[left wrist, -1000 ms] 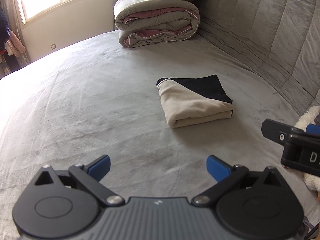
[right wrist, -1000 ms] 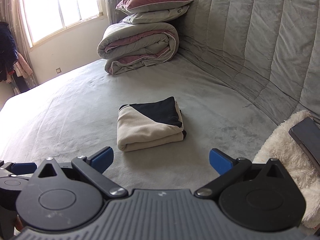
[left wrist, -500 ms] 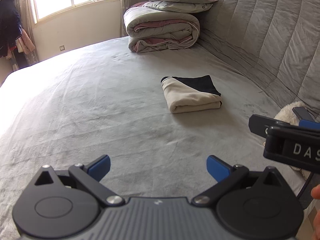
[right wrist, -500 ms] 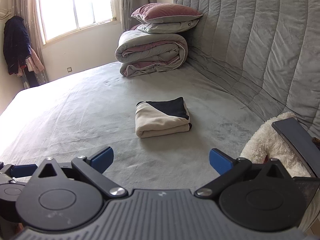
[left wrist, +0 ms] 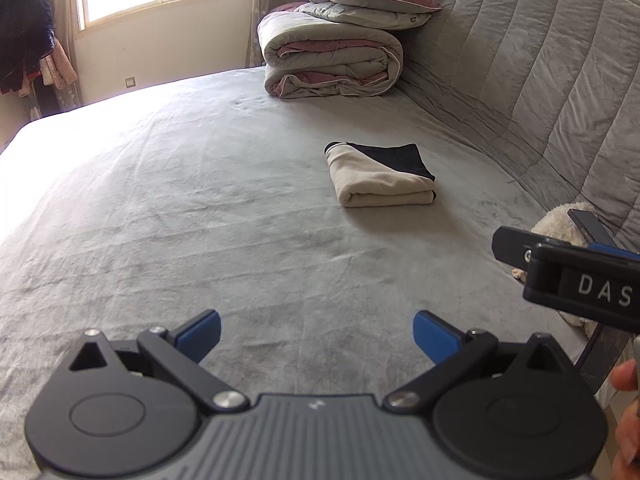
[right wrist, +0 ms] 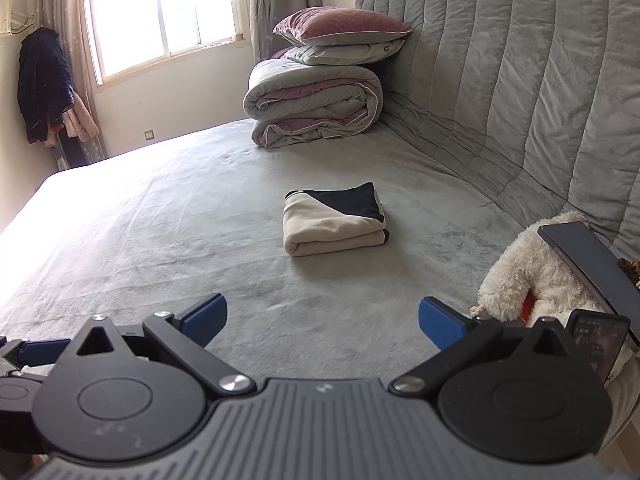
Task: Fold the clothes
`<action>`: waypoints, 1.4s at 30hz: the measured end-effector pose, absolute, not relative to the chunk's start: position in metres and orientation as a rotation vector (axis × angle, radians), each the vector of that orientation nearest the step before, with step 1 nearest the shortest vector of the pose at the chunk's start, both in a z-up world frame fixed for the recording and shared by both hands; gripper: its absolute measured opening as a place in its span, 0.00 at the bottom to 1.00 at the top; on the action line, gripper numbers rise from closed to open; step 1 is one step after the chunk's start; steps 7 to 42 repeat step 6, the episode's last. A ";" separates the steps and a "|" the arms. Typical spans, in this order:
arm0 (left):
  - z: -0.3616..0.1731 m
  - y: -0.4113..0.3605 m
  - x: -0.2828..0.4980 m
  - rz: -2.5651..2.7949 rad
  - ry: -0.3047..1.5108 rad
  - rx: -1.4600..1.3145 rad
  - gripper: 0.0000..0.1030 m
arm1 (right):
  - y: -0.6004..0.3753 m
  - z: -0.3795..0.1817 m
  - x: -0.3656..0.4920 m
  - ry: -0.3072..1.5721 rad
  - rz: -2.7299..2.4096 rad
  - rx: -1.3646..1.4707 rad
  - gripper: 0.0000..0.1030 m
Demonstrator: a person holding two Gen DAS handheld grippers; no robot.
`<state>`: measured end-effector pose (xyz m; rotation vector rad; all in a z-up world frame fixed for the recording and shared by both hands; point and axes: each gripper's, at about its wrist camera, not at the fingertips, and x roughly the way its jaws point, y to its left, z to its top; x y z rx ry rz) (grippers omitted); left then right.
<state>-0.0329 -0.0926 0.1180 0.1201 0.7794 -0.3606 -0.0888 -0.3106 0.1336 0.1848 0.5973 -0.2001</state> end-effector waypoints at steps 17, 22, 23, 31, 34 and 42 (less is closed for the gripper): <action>0.118 -0.088 -0.040 -0.366 0.766 0.121 0.99 | -0.308 0.135 -0.094 0.593 -0.202 0.189 1.00; 0.118 -0.088 -0.040 -0.366 0.766 0.121 0.99 | -0.308 0.135 -0.094 0.593 -0.202 0.189 1.00; 0.118 -0.088 -0.040 -0.366 0.766 0.121 0.99 | -0.308 0.135 -0.094 0.593 -0.202 0.189 1.00; 0.118 -0.088 -0.040 -0.366 0.766 0.121 0.99 | -0.308 0.135 -0.094 0.593 -0.202 0.189 1.00; 0.118 -0.088 -0.040 -0.366 0.766 0.121 0.99 | -0.308 0.135 -0.094 0.593 -0.202 0.189 1.00; 0.118 -0.088 -0.040 -0.366 0.766 0.121 0.99 | -0.308 0.135 -0.094 0.593 -0.202 0.189 1.00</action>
